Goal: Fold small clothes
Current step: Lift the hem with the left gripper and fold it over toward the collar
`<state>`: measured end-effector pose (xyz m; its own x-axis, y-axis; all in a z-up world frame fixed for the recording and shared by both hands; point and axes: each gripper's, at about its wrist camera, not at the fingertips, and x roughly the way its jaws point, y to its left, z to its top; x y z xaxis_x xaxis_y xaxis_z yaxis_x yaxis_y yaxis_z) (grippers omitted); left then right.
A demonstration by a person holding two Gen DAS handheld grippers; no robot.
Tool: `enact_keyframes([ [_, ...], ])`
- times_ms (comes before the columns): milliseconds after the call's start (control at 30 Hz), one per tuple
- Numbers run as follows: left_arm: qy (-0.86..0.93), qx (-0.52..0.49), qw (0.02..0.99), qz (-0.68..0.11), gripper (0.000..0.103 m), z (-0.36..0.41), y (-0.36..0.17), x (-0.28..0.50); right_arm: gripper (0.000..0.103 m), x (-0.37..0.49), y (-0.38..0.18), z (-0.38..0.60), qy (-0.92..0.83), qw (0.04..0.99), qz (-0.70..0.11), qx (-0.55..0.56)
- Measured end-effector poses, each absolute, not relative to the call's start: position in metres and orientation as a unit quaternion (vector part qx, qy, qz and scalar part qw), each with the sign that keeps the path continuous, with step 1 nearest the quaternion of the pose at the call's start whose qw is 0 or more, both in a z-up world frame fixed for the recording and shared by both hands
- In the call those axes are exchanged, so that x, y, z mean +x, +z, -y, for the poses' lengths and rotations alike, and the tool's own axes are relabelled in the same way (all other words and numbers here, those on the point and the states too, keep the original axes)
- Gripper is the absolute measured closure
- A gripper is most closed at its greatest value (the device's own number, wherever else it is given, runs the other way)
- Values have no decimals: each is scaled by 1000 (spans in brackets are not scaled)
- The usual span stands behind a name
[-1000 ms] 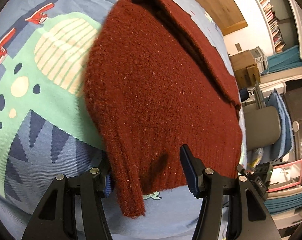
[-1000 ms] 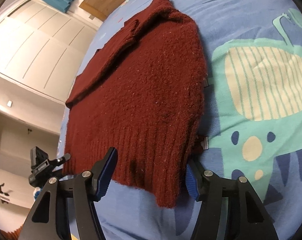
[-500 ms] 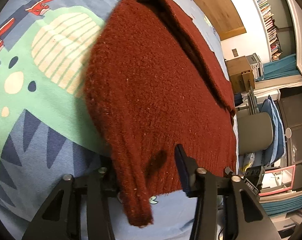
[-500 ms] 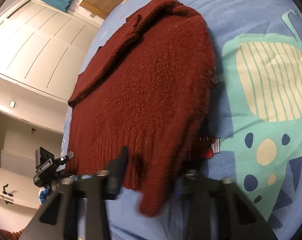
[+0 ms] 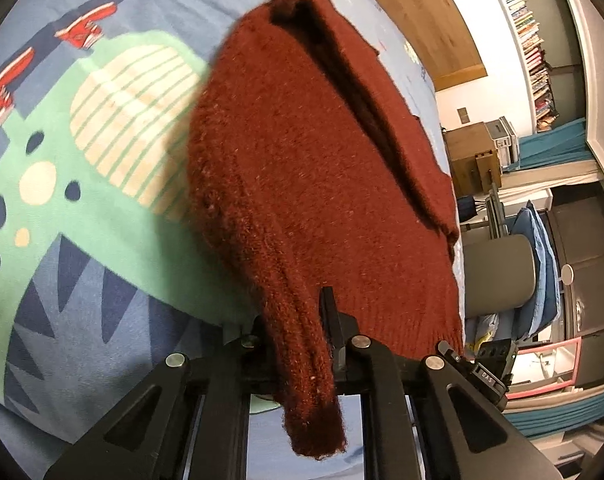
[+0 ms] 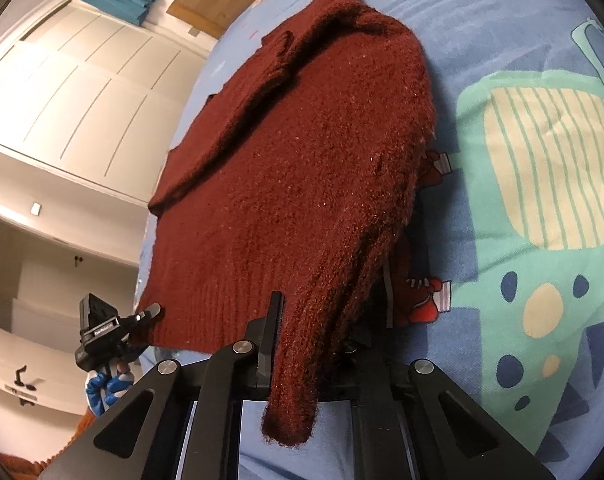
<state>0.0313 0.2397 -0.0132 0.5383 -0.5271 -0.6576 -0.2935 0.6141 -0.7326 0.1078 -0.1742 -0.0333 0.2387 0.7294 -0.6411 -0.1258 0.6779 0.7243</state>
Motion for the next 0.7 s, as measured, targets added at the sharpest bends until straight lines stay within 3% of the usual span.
enact_keyframes([
  [700,-112,-408,811,-404,93,-248,61,100,94,158,31,160,336,763,-468,293],
])
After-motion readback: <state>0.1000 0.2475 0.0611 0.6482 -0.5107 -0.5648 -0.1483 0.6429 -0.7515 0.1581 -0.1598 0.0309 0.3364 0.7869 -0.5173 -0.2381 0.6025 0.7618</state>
